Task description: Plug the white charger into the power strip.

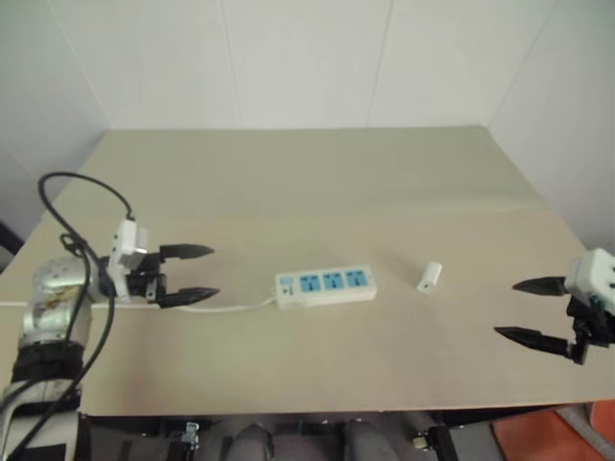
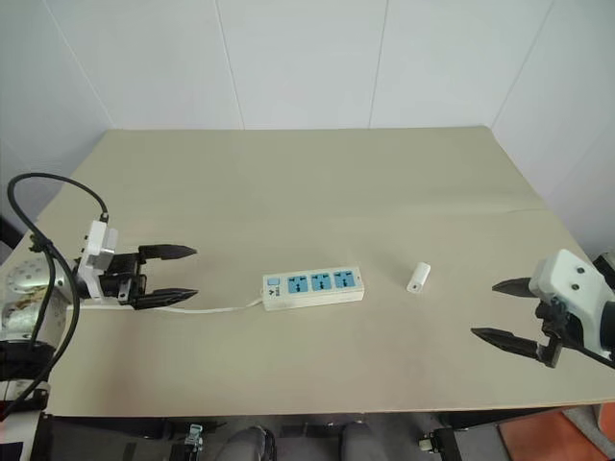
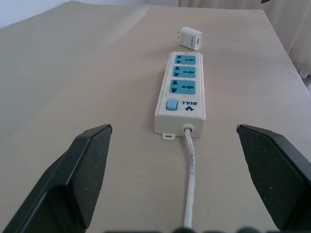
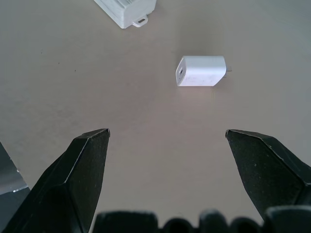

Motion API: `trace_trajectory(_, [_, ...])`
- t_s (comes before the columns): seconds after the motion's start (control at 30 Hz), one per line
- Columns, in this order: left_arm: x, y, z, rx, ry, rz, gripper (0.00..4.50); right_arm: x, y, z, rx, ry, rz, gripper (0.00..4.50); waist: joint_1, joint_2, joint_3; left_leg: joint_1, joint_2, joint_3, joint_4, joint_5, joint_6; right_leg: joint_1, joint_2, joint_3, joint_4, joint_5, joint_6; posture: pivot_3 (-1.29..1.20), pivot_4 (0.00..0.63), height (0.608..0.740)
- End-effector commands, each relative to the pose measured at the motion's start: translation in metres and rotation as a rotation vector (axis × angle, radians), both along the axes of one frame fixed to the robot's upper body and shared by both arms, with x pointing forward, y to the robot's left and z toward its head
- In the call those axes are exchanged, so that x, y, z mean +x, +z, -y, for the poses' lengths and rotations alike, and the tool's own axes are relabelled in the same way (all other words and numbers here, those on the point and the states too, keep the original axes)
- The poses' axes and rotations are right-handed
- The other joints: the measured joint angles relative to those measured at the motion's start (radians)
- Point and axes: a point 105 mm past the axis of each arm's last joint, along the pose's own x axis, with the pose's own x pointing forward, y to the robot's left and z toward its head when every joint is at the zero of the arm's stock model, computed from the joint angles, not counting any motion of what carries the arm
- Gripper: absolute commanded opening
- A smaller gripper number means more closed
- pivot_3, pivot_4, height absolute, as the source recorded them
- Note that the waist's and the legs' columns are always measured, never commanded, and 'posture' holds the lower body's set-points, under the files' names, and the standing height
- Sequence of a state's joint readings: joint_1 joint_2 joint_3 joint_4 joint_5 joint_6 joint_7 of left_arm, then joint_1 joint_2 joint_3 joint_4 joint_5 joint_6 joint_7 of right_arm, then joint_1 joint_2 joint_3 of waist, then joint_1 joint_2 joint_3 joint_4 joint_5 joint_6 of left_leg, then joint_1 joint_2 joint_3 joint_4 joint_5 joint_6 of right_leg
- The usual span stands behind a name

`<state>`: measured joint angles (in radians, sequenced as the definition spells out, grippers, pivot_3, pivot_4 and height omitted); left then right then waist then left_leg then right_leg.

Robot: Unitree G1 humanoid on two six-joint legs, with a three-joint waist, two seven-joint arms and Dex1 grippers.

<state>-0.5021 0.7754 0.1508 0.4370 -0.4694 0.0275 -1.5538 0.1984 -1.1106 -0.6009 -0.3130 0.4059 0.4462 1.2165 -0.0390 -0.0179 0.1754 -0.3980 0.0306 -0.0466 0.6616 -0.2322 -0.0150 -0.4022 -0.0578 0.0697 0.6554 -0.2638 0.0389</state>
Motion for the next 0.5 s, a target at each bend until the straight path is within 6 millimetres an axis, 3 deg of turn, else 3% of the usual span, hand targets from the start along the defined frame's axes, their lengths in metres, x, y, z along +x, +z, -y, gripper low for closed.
trace_trajectory(0.03, [0.003, 0.007, 0.003, 0.008, -0.015, 0.034, 4.48, 0.002, 0.009, -0.001, -0.019, 0.009, 0.054, 4.50, 0.000, 0.000, 0.000, 0.000, 0.000, 0.000, 0.000, 0.000, 0.000, 0.000, 0.000, 0.000, 0.000, 0.000, 0.000, 0.00, 0.150, 0.740])
trace_trajectory(0.37, [0.009, 0.010, 0.007, -0.025, -0.022, 0.047, 4.48, -0.003, 0.008, -0.001, -0.023, -0.001, 0.064, 4.50, 0.000, 0.000, 0.000, 0.000, 0.000, 0.000, 0.000, 0.000, 0.000, 0.000, 0.000, 0.000, 0.000, 0.000, 0.000, 0.00, 0.150, 0.740])
trace_trajectory(0.5, [0.009, -0.006, 0.017, 0.006, -0.071, 0.014, 4.48, -0.001, 0.007, -0.004, -0.022, 0.002, 0.082, 4.50, 0.000, 0.000, 0.000, 0.000, 0.000, 0.000, 0.000, 0.000, 0.000, 0.000, 0.000, 0.000, 0.000, 0.000, 0.000, 0.00, 0.150, 0.740])
